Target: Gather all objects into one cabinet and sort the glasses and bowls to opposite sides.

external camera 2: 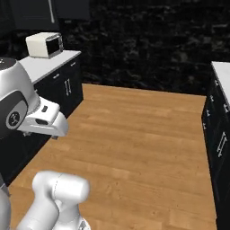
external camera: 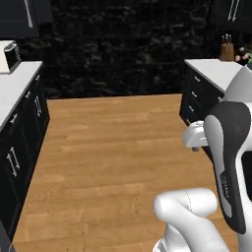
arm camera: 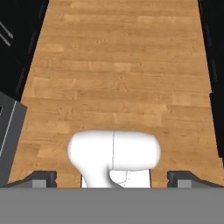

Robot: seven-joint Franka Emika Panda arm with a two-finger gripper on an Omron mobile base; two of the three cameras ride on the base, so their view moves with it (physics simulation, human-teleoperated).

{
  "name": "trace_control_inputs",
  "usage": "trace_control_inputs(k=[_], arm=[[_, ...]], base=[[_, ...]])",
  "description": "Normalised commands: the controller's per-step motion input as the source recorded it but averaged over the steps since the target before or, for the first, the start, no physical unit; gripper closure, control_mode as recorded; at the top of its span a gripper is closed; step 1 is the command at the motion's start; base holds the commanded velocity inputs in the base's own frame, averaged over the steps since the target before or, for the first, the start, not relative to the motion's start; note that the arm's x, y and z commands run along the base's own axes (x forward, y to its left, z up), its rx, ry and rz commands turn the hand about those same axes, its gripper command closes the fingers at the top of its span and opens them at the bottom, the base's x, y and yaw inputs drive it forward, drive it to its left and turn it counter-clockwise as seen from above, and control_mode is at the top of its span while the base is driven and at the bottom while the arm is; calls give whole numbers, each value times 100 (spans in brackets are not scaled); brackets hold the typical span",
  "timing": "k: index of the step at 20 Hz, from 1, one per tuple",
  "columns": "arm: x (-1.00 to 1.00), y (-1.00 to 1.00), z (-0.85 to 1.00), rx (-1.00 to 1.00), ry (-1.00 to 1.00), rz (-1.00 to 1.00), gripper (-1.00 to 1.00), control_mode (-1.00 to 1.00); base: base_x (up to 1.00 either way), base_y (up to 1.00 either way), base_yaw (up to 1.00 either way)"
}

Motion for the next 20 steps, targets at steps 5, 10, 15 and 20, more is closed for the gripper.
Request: trace_control_inputs(k=[5, 10, 15, 20], arm=[[0, 0, 0, 0, 0, 0, -100, 100], [0, 0, 0, 0, 0, 0, -100, 100], [0, 0, 0, 0, 0, 0, -100, 100], [0, 0, 0, 0, 0, 0, -100, 100]], base=[[100, -49, 16], [100, -42, 20], [100, -34, 23], [100, -40, 22]])
